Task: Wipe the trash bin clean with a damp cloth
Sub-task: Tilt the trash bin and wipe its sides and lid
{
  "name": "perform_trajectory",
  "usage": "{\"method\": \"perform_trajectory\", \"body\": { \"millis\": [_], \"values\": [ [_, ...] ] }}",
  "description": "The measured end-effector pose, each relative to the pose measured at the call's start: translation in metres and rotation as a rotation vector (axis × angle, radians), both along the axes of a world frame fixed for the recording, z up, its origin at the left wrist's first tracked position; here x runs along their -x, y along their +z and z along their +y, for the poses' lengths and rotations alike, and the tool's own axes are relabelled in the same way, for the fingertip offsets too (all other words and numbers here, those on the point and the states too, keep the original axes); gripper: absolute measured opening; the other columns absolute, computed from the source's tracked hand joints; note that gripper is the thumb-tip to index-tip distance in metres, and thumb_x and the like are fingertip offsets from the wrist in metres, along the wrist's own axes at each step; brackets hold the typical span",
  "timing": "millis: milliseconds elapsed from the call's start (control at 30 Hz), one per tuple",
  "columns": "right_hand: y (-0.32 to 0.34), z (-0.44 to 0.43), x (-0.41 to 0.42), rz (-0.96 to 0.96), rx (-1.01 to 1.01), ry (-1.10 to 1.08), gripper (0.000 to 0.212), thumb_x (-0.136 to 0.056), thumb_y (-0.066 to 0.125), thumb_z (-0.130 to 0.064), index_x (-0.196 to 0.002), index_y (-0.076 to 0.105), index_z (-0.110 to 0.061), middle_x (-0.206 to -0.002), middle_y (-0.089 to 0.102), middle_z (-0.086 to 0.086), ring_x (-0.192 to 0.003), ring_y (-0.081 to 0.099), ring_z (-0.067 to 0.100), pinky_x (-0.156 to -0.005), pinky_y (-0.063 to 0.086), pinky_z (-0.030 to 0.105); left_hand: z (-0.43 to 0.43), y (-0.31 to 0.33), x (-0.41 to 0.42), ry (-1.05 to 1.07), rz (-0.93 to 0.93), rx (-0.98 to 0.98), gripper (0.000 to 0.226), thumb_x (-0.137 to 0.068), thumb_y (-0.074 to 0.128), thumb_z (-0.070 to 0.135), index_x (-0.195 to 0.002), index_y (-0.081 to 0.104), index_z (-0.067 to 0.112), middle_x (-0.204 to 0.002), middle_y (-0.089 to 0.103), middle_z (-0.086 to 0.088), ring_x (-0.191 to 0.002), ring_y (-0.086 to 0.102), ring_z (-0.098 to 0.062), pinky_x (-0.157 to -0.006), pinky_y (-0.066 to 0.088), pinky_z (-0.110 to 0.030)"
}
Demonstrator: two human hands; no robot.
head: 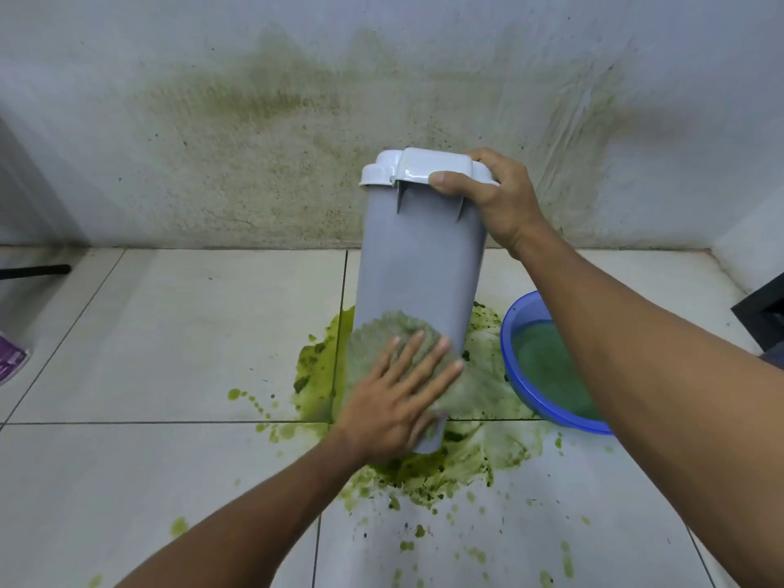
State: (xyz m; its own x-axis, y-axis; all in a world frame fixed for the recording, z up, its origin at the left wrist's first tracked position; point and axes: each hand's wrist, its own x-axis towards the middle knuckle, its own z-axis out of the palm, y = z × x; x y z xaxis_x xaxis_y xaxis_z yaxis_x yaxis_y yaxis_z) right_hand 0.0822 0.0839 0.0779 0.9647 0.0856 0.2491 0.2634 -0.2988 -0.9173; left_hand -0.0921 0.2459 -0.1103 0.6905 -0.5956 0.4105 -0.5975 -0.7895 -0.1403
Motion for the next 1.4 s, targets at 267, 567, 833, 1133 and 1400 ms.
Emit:
{"method": "perform_trajectory", "body": {
  "millis": [267,567,833,1133,1400],
  "values": [
    [0.000,0.006,-0.001,0.030,-0.019,-0.015,0.054,-0.056,0.083,-0.058,-0.085,0.068,-0.015,-0.082,0.063,-0.009,-0.072,0.059,0.008,-0.062,0.049,0.024,0.052,0.003,-0.020,0.171,0.093,0.426,0.068,-0.105,0.038,0.044,-0.164,0.012,0.020,-0.171,0.006,-0.013,-0.156,0.014,-0.037,-0.119,0.027,-0.061],
    [0.000,0.004,0.001,-0.007,-0.023,-0.005,0.042,-0.058,0.082,-0.058,-0.086,0.071,-0.028,-0.090,0.068,-0.013,-0.079,0.062,0.004,-0.063,0.047,0.019,-0.035,0.054,-0.054,0.402,-0.010,0.542,0.068,-0.105,0.041,0.040,-0.161,0.020,0.008,-0.169,0.013,-0.016,-0.157,0.003,-0.039,-0.125,0.014,-0.056],
    [0.000,0.004,0.004,0.002,-0.047,0.005,0.057,-0.055,0.081,-0.058,-0.095,0.073,-0.017,-0.101,0.071,0.000,-0.084,0.063,0.009,-0.071,0.052,0.030,-0.035,0.013,0.015,0.924,0.328,1.301,0.066,-0.097,0.031,0.065,-0.154,0.037,0.032,-0.151,0.050,0.005,-0.138,0.046,-0.017,-0.110,0.042,-0.045],
    [0.002,0.004,0.005,-0.001,-0.006,-0.020,0.064,-0.056,0.080,-0.062,-0.098,0.072,-0.015,-0.106,0.071,0.007,-0.091,0.066,0.022,-0.077,0.055,0.045,0.025,0.132,-0.121,0.591,0.800,1.595,0.067,-0.092,0.039,0.075,-0.111,0.076,0.022,-0.110,0.077,0.004,-0.106,0.071,-0.018,-0.101,0.053,-0.044],
    [-0.001,0.004,0.005,0.000,-0.024,-0.004,0.058,-0.053,0.079,-0.062,-0.089,0.070,-0.017,-0.088,0.065,-0.009,-0.078,0.060,0.008,-0.065,0.048,0.025,0.016,0.066,-0.028,0.708,1.082,1.883,0.052,-0.107,0.035,0.050,-0.105,0.074,0.017,-0.087,0.080,0.002,-0.075,0.075,-0.012,-0.066,0.056,-0.026]
  ]
}}
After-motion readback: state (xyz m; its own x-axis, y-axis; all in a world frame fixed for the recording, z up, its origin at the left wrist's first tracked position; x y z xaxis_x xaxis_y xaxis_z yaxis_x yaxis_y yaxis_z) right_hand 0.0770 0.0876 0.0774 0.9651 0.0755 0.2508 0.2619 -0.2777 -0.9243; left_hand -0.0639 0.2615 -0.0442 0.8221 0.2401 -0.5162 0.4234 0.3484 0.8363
